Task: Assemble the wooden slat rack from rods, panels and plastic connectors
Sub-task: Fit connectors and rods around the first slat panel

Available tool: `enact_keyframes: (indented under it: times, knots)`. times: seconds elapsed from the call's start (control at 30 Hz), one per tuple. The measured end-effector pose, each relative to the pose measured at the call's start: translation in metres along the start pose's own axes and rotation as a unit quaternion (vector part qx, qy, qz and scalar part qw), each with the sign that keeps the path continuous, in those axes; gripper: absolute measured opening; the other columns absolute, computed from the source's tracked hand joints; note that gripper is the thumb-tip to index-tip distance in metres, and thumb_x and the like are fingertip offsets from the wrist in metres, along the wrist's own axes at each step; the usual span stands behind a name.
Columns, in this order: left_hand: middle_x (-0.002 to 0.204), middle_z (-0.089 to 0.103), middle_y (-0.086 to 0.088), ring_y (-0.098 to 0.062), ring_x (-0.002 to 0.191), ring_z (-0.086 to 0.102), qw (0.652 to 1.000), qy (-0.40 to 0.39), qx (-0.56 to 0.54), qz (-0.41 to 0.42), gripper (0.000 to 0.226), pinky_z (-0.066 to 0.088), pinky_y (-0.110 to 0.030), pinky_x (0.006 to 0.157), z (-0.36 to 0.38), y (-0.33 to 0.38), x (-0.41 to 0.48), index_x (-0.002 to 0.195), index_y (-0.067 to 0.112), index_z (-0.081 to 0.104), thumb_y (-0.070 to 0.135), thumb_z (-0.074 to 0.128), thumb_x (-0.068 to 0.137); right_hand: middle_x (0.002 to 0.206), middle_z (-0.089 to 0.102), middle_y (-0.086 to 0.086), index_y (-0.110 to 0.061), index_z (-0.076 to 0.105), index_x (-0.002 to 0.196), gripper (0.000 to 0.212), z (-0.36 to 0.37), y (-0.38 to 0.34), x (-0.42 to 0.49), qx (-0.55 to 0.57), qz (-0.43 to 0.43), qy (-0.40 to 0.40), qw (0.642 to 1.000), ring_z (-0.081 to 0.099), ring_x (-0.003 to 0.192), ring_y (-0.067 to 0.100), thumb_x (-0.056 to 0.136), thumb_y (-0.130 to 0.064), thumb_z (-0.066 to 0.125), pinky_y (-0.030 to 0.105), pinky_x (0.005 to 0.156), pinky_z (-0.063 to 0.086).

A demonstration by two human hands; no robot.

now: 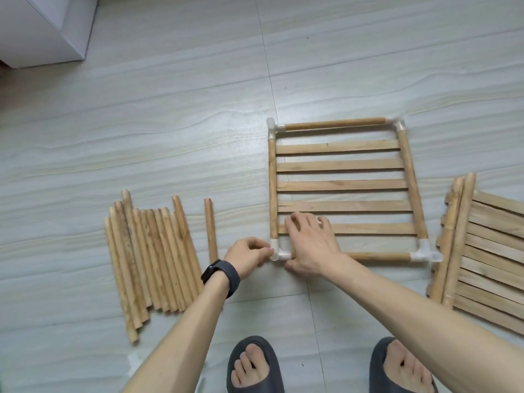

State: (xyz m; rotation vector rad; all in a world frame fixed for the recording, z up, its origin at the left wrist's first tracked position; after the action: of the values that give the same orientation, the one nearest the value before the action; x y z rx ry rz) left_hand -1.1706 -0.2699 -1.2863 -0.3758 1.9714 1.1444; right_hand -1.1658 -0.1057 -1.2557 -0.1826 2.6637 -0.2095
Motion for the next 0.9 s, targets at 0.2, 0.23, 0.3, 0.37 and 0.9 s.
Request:
enact_keyframes:
  times: [0.2,0.23,0.3,0.37,0.9]
  knots:
    - [0.087,0.071,0.006,-0.006,0.072,0.065,0.999,-0.011,-0.048,-0.003,0.010,0.042,-0.011,0.054,0.007,-0.008,0.004,0.095,0.024,0.070,0.021,0.074,0.087,0.129,0.048,0.008,-0.013,0.046,0.128,0.078,0.010,-0.014,0.015,-0.027,-0.032,0.015,0.999,0.044,0.118,0.030,0.071,-0.060,0.069,0.043,0.090,0.041]
    - [0.088,0.071,0.007,-0.001,0.070,0.066,0.999,-0.020,-0.044,0.004,0.011,0.042,-0.009,0.055,0.008,-0.009,0.004,0.098,0.023,0.070,0.022,0.074,0.088,0.128,0.049,0.008,-0.012,0.048,0.126,0.076,0.010,-0.013,0.016,-0.011,-0.042,0.021,0.999,0.045,0.117,0.031,0.072,-0.061,0.067,0.042,0.090,0.042]
    - [0.089,0.071,0.008,0.008,0.066,0.064,0.999,-0.030,-0.041,0.016,0.018,0.042,-0.007,0.055,0.010,-0.011,0.005,0.108,0.020,0.070,0.023,0.072,0.090,0.125,0.052,0.009,-0.011,0.052,0.124,0.075,0.007,-0.009,0.018,0.010,-0.066,0.031,0.997,0.046,0.117,0.031,0.072,-0.062,0.066,0.041,0.090,0.043]
    - [0.091,0.071,0.008,0.010,0.065,0.063,0.999,-0.027,-0.042,0.019,0.025,0.041,-0.006,0.056,0.009,-0.011,0.005,0.114,0.017,0.070,0.024,0.072,0.090,0.123,0.054,0.009,-0.010,0.054,0.123,0.075,0.006,-0.007,0.019,0.014,-0.082,0.037,0.996,0.047,0.115,0.030,0.072,-0.063,0.065,0.041,0.089,0.044]
    - [0.135,0.048,-0.001,-0.019,0.127,0.045,0.950,0.032,0.274,0.144,0.060,0.041,-0.033,0.104,0.010,0.024,-0.013,0.142,0.030,0.043,0.032,0.062,0.086,0.151,0.035,0.002,-0.020,0.026,0.153,0.107,0.022,0.028,-0.031,0.005,-0.069,0.000,0.998,0.037,0.135,0.026,0.069,-0.064,0.075,0.041,0.114,0.032]
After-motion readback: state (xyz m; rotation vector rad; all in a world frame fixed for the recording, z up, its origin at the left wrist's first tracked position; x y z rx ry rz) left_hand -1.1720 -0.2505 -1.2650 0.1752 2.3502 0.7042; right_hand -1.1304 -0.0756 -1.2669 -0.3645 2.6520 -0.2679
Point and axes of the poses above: each hand's wrist, its own x-axis towards the middle knuckle, its own z-axis out of the palm, y = z × x, the point moved 7 cm from there along x, towards the middle knuckle
